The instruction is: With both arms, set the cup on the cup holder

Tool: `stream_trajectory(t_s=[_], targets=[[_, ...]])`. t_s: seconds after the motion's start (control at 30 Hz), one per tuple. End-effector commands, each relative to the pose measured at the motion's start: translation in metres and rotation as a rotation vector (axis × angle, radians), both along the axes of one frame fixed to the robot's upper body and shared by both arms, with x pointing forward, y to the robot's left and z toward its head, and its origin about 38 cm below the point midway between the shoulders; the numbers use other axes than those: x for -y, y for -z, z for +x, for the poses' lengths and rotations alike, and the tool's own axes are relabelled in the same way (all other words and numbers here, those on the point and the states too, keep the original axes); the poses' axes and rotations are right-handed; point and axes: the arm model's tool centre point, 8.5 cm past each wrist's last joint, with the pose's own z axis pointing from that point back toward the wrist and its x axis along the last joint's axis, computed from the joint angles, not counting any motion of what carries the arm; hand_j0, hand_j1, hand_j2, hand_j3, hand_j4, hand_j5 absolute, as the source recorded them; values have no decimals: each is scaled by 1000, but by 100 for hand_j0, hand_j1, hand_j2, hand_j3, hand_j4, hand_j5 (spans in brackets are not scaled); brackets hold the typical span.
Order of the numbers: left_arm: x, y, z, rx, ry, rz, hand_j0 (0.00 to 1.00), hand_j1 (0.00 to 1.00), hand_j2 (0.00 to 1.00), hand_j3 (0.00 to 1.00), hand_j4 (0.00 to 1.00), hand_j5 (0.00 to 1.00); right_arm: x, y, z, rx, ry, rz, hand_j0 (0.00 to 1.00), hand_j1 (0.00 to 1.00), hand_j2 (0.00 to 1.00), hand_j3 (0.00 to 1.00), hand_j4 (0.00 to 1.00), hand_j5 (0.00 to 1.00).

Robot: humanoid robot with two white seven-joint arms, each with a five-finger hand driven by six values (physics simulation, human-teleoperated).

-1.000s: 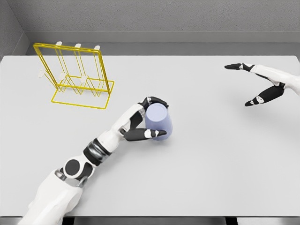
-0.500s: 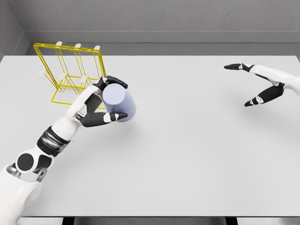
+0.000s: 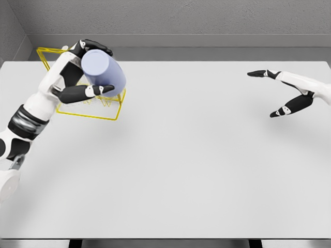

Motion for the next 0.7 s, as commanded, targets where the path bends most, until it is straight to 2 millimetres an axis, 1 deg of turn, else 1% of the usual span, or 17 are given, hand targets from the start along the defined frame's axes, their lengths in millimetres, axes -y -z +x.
stream_trajectory(t_s=[0.0,0.1,0.23,0.33,0.47,0.53,0.67], targets=[[-14,8,5,-38,-32,5,37,37,37,37,37,37,1,-1,0,0,4,8,100,100,100,100,100,100],[-21,9,12,-46,-53,7,37,37,37,37,37,37,1,-1,0,-1,5,8,100,100,100,100,100,100],[-22,8,14,-44,-57,7,37,37,37,37,37,37,1,-1,0,0,4,8,100,100,100,100,100,100],[-26,5,20,-38,-69,10,37,37,37,37,37,37,1,-1,0,0,4,6,100,100,100,100,100,100],[-30,8,22,-50,-81,13,37,37,37,37,37,37,0,-1,0,-1,3,6,100,100,100,100,100,100],[-39,7,22,-59,-91,19,37,37,37,37,37,37,0,0,0,-2,2,7,100,100,100,100,100,100],[-48,13,27,-79,-117,26,37,37,37,37,37,37,0,0,0,-2,4,7,100,100,100,100,100,100]])
